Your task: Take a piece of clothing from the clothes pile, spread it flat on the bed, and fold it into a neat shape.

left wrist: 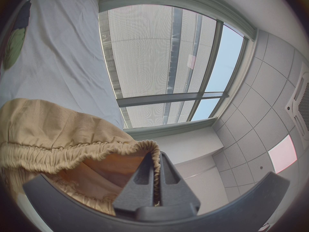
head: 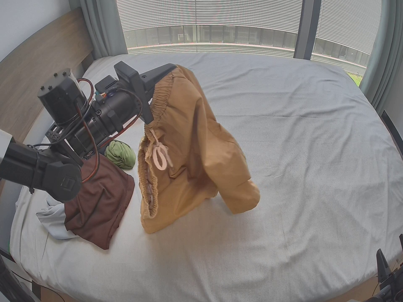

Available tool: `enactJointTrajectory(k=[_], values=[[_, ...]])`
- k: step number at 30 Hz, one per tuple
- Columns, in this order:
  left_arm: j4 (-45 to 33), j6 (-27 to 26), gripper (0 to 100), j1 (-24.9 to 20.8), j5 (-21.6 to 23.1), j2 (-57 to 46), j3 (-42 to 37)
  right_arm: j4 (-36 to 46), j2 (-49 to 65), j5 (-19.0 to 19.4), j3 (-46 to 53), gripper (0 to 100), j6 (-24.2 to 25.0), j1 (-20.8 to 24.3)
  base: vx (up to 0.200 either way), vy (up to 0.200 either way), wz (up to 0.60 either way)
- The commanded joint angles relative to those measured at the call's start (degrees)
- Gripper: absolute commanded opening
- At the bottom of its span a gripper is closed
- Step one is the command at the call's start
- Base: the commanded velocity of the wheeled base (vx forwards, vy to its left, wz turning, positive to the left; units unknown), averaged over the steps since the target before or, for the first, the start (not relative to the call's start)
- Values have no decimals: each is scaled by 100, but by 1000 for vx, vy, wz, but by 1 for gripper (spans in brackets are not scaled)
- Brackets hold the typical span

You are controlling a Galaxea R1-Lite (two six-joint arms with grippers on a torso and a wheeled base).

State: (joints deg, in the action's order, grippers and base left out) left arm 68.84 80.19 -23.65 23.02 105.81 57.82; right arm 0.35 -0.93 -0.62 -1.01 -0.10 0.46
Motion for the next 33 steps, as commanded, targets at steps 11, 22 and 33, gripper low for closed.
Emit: enactJointTrajectory(k=[11,22,33], values=[[-424,-179,0,-896,-263,-158,335,-9,93,1,84,100,1,-2,0,0,0],[-1022,-276,0,-1300,-526,-149,775,0,93,1,84,100,1,-2,0,0,0],[-1584,-416,0,-1678,-561,-131,1346,0,93,1,84,100,1,-2,0,0,0]])
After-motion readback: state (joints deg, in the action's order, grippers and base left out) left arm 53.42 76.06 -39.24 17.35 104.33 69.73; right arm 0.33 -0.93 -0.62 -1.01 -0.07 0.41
